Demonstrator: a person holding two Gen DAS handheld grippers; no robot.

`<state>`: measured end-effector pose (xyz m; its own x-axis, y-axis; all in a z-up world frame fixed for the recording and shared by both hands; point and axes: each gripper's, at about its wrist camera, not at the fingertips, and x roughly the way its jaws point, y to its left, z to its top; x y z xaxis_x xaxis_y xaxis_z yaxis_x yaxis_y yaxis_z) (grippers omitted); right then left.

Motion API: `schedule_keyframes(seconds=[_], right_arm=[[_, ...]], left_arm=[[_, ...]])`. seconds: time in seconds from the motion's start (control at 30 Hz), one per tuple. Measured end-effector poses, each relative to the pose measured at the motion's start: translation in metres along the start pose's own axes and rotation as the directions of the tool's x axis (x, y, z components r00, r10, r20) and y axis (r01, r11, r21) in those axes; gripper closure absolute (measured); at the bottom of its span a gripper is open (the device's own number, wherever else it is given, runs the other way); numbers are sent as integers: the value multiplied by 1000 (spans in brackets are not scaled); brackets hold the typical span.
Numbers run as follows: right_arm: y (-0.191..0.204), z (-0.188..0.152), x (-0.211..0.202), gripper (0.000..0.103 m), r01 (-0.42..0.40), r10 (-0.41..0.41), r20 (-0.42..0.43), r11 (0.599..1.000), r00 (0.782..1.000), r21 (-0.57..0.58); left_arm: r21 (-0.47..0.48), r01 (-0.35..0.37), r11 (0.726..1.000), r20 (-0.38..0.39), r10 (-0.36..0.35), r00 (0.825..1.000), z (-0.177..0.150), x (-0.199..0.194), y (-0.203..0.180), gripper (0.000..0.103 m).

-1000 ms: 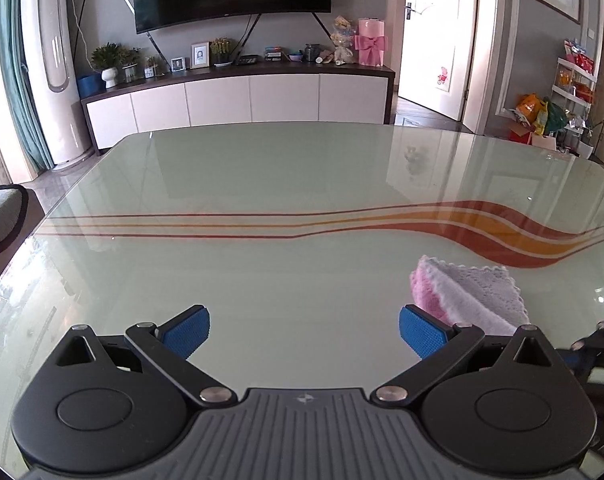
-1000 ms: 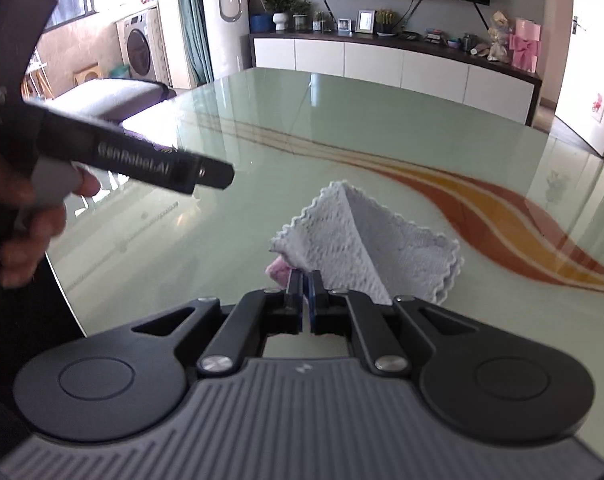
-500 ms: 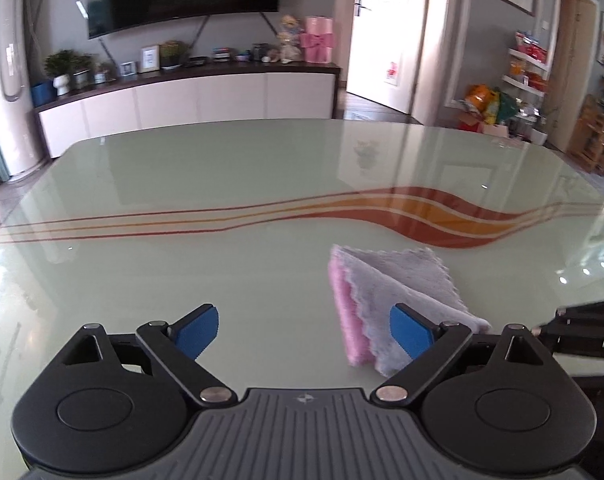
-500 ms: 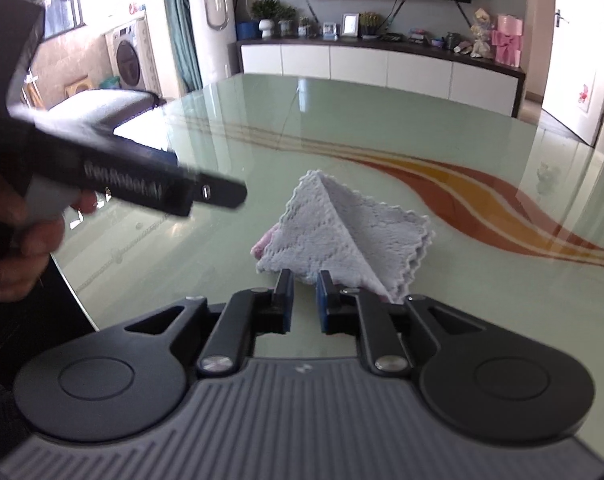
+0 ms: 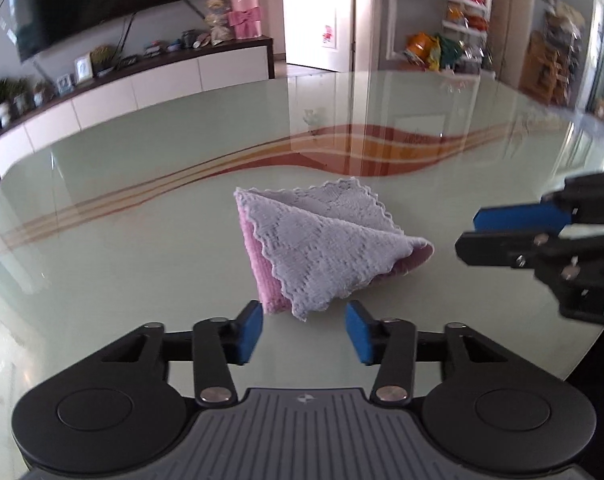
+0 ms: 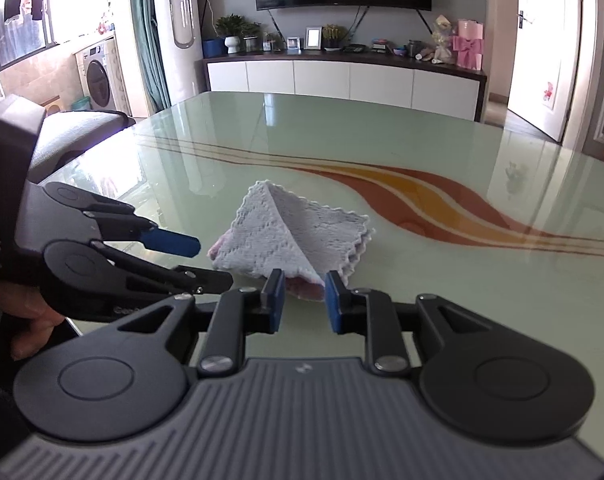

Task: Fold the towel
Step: 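Lift the towel edge with the right gripper and flip it over, then close the left gripper on the towel corner beside the right gripper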

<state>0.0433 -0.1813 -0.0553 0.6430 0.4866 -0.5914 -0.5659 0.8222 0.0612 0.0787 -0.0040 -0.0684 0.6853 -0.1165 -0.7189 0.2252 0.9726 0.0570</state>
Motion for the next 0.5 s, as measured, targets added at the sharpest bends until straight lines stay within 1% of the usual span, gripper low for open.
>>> schedule_keyframes(seconds=[0.1,0.17,0.23,0.3,0.43,0.5], right_arm=[[1,-1,-2,77,-5,5,7,1000,1000,6],[0,-3,-2,77,-5,5,6,1000,1000,8],[-2,-3,-1,77,-3,3,3,1000,1000,10],[-3,-2,-1,77,-2,2,1,1000,1000,13],[-5,-2,0,77,3,-3,0,1000,1000,17],[-8,0,1,77,6,-6,1,1000,1000,20]], left_arm=[[16,4,1000,-6,-4,1000,1,4,-2,67],[18,13,1000,-14,-13,1000,2,6,-2,76],[19,19,1000,-19,-19,1000,3,8,-2,82],[12,26,1000,-21,-26,999,2,9,-1,84],[13,31,999,-18,-31,999,1,6,1,97],[16,33,999,-11,-33,999,0,4,0,99]])
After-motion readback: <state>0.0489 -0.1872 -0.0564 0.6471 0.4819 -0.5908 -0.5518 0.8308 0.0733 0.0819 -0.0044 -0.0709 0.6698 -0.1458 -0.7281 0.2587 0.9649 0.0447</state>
